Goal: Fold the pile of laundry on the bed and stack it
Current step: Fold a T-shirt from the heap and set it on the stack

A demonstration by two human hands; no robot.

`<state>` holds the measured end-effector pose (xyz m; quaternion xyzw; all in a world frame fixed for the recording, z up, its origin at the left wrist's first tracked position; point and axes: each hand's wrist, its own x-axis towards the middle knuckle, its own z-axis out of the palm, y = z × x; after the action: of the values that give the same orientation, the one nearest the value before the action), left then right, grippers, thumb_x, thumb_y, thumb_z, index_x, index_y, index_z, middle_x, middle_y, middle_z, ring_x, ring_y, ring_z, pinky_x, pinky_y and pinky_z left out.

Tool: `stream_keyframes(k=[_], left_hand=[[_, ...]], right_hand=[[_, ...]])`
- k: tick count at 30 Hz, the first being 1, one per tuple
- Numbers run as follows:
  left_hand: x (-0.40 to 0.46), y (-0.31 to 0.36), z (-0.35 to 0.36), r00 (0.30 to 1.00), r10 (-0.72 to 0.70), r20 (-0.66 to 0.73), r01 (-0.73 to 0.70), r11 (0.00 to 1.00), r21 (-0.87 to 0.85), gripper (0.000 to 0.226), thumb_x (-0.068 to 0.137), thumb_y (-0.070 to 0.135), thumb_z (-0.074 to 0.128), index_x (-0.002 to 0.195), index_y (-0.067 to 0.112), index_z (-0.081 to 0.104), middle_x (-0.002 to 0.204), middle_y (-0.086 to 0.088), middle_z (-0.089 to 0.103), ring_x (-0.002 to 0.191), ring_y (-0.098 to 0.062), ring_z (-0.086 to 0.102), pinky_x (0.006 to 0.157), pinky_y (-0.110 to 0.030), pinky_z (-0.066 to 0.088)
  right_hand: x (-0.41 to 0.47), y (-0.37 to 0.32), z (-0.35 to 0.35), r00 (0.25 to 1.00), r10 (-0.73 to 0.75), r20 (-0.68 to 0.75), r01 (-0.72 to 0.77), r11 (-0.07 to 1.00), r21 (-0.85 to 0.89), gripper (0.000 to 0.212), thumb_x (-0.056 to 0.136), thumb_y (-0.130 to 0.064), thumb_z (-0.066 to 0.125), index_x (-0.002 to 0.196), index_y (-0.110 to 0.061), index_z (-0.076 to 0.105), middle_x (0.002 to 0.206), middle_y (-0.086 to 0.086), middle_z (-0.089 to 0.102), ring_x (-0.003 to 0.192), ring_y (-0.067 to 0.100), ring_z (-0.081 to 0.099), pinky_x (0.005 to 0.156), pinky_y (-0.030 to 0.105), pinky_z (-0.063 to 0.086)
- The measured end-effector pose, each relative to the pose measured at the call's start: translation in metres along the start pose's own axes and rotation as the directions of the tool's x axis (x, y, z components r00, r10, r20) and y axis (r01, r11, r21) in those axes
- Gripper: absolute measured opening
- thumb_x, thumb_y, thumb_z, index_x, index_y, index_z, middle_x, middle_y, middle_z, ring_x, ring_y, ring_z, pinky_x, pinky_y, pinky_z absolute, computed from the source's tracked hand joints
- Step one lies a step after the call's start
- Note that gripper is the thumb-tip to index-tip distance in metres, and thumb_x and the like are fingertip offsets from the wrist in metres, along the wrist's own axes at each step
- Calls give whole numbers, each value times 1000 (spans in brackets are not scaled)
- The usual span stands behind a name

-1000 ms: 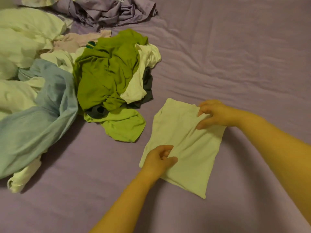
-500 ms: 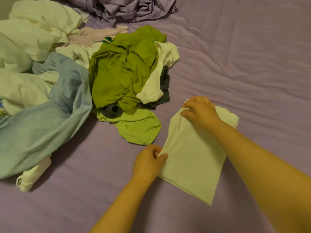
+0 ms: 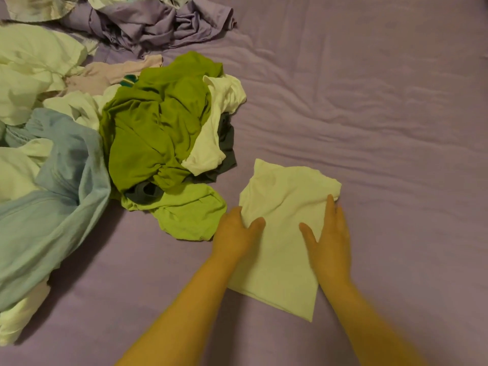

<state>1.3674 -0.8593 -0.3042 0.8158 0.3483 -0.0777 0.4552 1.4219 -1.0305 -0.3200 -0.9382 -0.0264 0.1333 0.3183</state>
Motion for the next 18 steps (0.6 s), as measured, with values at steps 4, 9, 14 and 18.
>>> stream_keyframes(k=[4,9,14,18], left_hand=[[7,12,-3,992,-117,41,123,962,-244,53,89,31,65,134,14,43,132,-3,53,107,-19,55,83,-29,43],[-9,22,-3,966,43,255,84,880,-467,73,93,20,60,147,45,18,146,15,33,133,-16,40,108,-37,38],[-17,61,16,913,74,400,176,815,-553,64,94,9,56,144,41,32,145,12,37,115,-9,54,80,-21,55],[-18,110,46,859,158,487,74,903,-423,83,86,7,66,146,45,22,135,22,27,107,2,48,76,-17,50]], right_hand=[[-9,2,6,998,46,37,-53,978,203,63,97,-31,50,151,-28,18,153,4,25,135,22,34,100,26,33],[-17,6,-9,993,6,116,-43,948,316,55,99,-27,46,149,-28,23,155,0,21,140,16,26,102,16,23],[-6,24,-68,991,-79,106,42,950,311,53,99,-24,47,148,-25,28,156,-5,22,142,12,23,110,20,21],[13,54,-130,993,-84,79,61,964,259,55,98,-15,48,148,-23,26,157,-5,16,142,11,19,105,11,18]])
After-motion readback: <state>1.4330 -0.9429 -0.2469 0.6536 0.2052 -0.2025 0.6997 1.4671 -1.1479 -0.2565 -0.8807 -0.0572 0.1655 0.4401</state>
